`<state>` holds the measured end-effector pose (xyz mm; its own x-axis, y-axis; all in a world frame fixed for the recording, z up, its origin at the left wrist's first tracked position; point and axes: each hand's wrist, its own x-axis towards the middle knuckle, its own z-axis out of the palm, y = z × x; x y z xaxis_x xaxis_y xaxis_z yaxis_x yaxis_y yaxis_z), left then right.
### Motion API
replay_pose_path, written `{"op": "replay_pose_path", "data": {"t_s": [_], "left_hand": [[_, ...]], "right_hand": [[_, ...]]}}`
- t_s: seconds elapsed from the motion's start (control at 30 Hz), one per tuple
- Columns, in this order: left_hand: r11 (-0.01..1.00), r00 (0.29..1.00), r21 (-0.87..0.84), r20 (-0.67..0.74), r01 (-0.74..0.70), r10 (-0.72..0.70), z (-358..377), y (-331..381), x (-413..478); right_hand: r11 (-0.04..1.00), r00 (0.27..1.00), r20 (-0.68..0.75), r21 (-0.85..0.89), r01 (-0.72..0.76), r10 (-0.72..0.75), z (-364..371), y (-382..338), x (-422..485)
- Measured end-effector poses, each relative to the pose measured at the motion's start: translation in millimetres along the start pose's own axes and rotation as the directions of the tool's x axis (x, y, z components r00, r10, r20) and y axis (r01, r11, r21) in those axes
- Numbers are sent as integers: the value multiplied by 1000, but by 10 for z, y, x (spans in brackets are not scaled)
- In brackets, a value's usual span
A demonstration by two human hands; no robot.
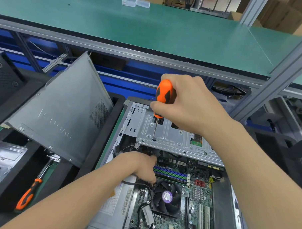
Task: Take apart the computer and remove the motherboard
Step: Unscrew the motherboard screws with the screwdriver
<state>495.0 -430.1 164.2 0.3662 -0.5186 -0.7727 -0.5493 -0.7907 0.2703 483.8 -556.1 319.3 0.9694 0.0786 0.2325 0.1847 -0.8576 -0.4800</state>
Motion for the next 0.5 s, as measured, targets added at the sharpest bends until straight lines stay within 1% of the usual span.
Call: {"op": "replay_pose_path", "data": {"t_s": [0.07, 0.13, 0.17, 0.2, 0.23, 0.27, 0.3, 0.33, 0.37, 0.4, 0.43, 0.47, 0.5], "left_hand": [[998, 995, 7, -76, -56, 57, -77, 16, -128], [986, 981, -22, -100, -167, 164, -234, -29, -386], [968, 968, -86, -108, -236, 226, -329, -93, -553], [933, 948, -190, -153, -306, 280, -429, -182, -719], [880, 924, -307, -239, -363, 298, -520, -277, -874], [825, 895, -394, -356, -405, 269, -594, -365, -1005], [805, 845, -407, -494, -432, 204, -653, -447, -1079], [825, 764, -345, -627, -448, 153, -692, -495, -1092], [850, 690, -262, -707, -457, 154, -712, -487, -1065], [839, 644, -211, -739, -501, 198, -710, -437, -1010], [802, 620, -203, -746, -561, 244, -689, -362, -930], [751, 598, -239, -762, -616, 248, -659, -298, -833], [713, 572, -273, -791, -646, 217, -629, -260, -747]], "right_hand": [[999, 998, 53, 38, -26, 24, -30, 3, 32], [997, 994, 102, 61, -56, 50, -62, 3, 48], [996, 992, 113, 63, -69, 61, -77, 0, 53], [995, 990, 118, 59, -79, 72, -96, -6, 59], [995, 989, 126, 46, -86, 79, -119, -16, 63], [996, 987, 140, 22, -86, 82, -144, -30, 69], [997, 984, 157, -4, -83, 82, -169, -49, 75], [996, 980, 177, -25, -83, 86, -191, -69, 85], [995, 976, 198, -40, -87, 93, -211, -94, 97], [994, 970, 221, -55, -92, 102, -225, -124, 108], [993, 964, 243, -74, -96, 111, -235, -152, 117], [990, 959, 258, -102, -94, 117, -246, -175, 120], [987, 958, 261, -135, -85, 119, -257, -195, 120]]}}
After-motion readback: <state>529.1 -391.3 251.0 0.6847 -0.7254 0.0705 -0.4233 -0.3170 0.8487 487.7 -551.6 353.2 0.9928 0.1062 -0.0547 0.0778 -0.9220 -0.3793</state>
